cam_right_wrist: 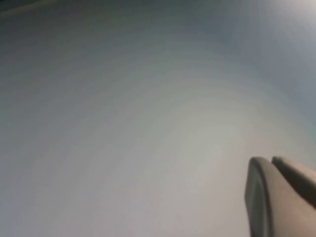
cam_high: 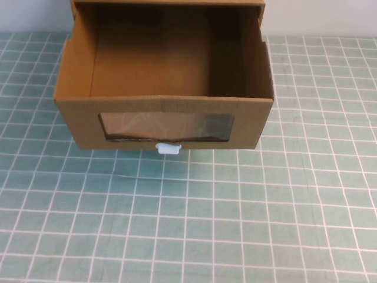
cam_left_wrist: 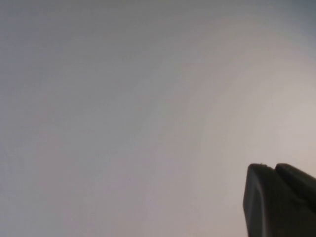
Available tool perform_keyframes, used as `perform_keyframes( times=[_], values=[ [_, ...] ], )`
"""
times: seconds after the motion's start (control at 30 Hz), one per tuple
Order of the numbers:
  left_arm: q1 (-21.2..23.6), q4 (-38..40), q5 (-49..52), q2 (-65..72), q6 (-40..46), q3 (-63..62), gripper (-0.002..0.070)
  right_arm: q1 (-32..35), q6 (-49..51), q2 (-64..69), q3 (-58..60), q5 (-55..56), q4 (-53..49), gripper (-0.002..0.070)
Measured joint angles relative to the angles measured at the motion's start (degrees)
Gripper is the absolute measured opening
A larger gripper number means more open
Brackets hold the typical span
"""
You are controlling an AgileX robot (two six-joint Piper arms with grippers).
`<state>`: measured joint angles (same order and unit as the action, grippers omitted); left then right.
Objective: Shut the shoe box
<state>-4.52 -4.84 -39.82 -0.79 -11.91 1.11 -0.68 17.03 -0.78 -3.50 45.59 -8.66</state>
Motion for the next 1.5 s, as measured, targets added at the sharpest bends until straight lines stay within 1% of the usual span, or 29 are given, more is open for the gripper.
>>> perform_keyframes(
  times=[0.1, 0.23, 0.4, 0.5, 0.57, 0.63, 0.7, 0.87, 0.97, 1.07, 1.13, 1.37, 1.5],
  values=[
    [0.00, 1.33, 1.47, 0.00, -1.40, -2.81, -0.0005, 0.00, 0.00, 0.00, -5.36, -3.84, 1.08, -0.0014],
    [0.00, 2.92, 3.58, -0.05, -1.42, -8.04, -0.0005, 0.00, 0.00, 0.37, -12.29, -7.64, 5.86, -0.0014],
    [0.00, 3.38, 4.93, 3.72, -1.42, -15.64, -0.0005, 0.00, 0.00, 6.43, -21.23, -7.73, 13.19, -0.0014],
    [0.00, 3.38, 9.53, 8.06, -1.42, -21.52, -0.0005, 0.00, 0.00, 12.04, -27.31, -9.19, 14.84, -0.0014],
    [0.00, 3.38, 14.41, 11.75, -1.42, -26.00, -0.0005, 0.00, 0.00, 15.81, -31.65, -12.09, 15.00, -0.0014],
    [0.00, 3.38, 20.84, 15.43, -1.42, -30.63, -0.0005, 0.00, 1.01, 19.10, -35.90, -17.23, 15.14, -0.0014],
    [0.00, 3.38, 28.54, 19.35, -1.42, -35.75, -0.0005, 0.00, 1.71, 22.23, -40.43, -23.92, 15.23, -0.0014],
    [0.00, 3.38, 51.56, 30.93, -1.32, -48.74, -0.0005, 0.00, 2.16, 31.12, -50.93, -45.17, 14.87, -0.0014],
    [0.00, 2.05, 59.70, 37.12, -0.59, -52.34, -0.0005, 0.00, 2.16, 35.48, -52.85, -54.42, 13.19, -0.0014],
    [0.00, 0.12, 61.97, 42.06, 0.24, -52.90, -0.0005, 0.00, -0.56, 38.89, -52.85, -60.13, 7.85, -0.0014],
    [0.00, -0.13, 61.97, 45.21, 0.24, -53.00, -0.0005, 0.00, -1.78, 40.73, -52.85, -63.17, 6.28, -0.0014],
    [0.00, 4.84, 63.24, 51.90, 0.24, -53.00, -0.0005, -0.33, -2.65, 46.56, -52.85, -71.67, 8.66, -0.0014],
    [0.00, 7.89, 63.24, 54.08, 0.75, -53.23, -0.0005, -3.67, -6.39, 49.28, -52.85, -72.54, 8.66, -0.0014]
  ],
)
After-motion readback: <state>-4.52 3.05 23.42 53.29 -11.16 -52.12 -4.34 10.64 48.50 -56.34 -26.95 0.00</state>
